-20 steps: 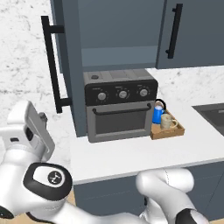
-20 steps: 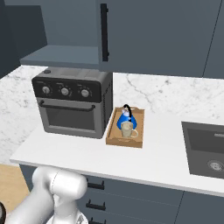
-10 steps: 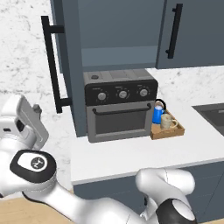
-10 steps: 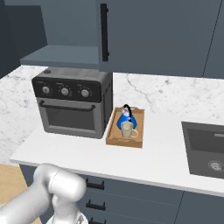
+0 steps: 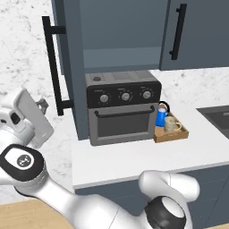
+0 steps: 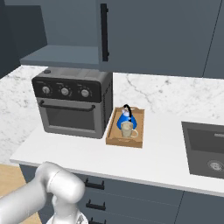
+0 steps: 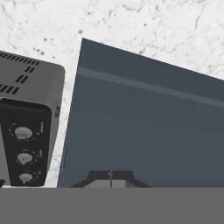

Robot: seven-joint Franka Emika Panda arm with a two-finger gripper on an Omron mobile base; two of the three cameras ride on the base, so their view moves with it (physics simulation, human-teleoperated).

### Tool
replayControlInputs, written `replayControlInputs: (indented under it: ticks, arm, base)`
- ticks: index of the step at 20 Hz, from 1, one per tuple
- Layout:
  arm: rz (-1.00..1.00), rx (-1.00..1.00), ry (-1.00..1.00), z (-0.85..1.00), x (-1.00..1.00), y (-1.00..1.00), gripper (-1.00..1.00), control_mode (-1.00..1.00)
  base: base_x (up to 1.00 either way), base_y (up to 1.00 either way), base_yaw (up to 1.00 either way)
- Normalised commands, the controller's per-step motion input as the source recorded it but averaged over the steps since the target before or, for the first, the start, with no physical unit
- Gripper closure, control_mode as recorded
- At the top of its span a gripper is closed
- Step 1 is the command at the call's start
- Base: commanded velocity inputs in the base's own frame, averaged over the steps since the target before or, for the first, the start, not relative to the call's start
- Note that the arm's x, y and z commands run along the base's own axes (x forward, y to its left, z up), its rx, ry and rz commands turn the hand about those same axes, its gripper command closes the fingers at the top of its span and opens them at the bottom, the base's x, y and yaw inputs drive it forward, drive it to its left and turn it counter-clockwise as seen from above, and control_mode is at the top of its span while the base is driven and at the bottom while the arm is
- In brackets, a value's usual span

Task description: Pick the kettle from the counter and place it on the tray. Then pick the mug from the cabinet and place it on the tray. Then close the cabinet doors.

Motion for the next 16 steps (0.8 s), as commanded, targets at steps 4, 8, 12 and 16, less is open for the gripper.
replayControlInputs:
  ticks: [4,8,12,16]
  arm:
    - [-0.14,-0.01,0.04,0.22,0.13,-0.4,1.0,-1.0]
    - [-0.02,-0.05,0.03,0.07,0.39,-0.85,1.0,-1.0]
    - [0.0,-0.06,0.0,0.15,0.14,-1.0,1.0,-1.0]
    - [0.0,-0.06,-0.01,0.2,0.0,-1.0,1.0,-1.0]
  base:
    - [0.0,0.0,0.0]
    - [0.0,0.0,0.0]
    - [0.0,0.0,0.0]
    - [0.0,0.0,0.0]
